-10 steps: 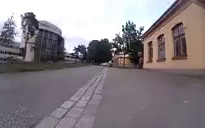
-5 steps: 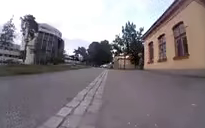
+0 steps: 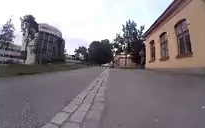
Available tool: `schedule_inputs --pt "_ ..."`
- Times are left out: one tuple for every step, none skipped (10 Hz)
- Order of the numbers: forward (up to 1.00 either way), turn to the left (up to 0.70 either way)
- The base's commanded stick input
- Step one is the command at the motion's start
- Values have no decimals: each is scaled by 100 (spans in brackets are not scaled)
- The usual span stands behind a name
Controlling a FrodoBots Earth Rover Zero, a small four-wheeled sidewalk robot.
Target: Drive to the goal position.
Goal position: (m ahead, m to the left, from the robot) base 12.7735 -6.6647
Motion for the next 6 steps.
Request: schedule_inputs --pt "45 0" --pt "45 0" --pt "45 0" --pt "45 0" --pt "45 0" --pt "45 0"
